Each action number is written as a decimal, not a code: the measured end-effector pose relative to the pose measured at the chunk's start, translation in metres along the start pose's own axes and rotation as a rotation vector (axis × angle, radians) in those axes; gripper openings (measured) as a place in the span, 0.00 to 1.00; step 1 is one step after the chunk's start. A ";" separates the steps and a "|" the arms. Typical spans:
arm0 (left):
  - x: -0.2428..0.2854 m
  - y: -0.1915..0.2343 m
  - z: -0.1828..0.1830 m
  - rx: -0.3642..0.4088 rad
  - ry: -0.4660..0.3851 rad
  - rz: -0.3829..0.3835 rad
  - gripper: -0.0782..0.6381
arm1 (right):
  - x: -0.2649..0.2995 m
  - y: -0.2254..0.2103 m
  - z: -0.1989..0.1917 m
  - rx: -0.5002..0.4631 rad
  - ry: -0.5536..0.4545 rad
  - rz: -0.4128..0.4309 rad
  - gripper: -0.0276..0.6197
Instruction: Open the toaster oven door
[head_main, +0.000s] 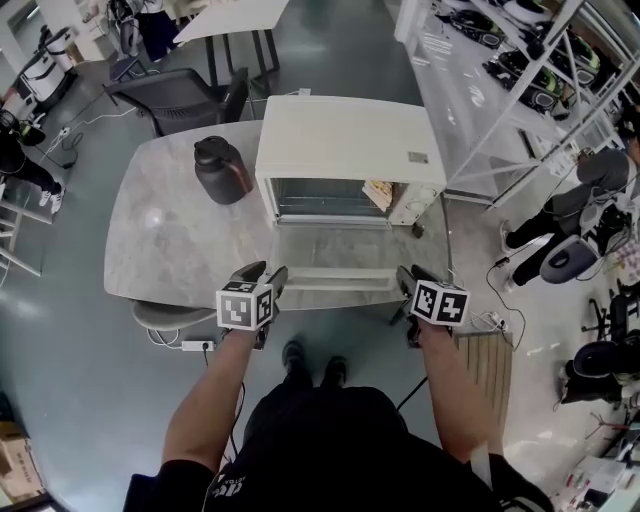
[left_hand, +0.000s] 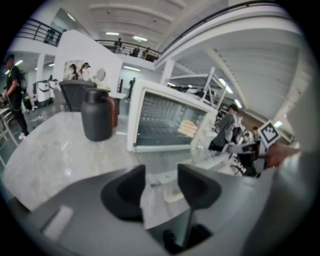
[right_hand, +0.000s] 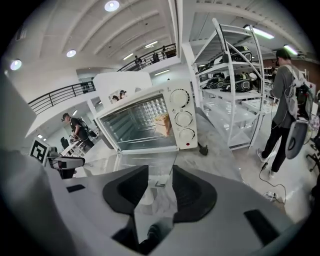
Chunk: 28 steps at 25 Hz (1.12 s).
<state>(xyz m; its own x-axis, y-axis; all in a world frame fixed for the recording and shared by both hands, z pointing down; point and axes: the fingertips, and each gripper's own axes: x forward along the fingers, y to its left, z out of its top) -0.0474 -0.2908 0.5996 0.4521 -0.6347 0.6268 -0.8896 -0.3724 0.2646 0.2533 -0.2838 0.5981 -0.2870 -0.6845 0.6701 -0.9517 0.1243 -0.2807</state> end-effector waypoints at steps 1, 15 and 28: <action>0.000 0.000 -0.001 0.001 0.003 0.000 0.40 | 0.002 -0.002 -0.003 0.009 0.006 -0.001 0.26; 0.006 -0.001 -0.024 0.013 0.067 0.003 0.40 | 0.011 -0.006 -0.028 0.087 0.056 0.019 0.25; 0.015 0.002 -0.053 0.005 0.132 0.007 0.40 | 0.019 -0.004 -0.056 0.079 0.111 0.011 0.25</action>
<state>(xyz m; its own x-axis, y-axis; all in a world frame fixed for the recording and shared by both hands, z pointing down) -0.0462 -0.2652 0.6480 0.4328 -0.5427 0.7198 -0.8923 -0.3716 0.2564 0.2460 -0.2572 0.6504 -0.3122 -0.5992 0.7372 -0.9381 0.0718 -0.3388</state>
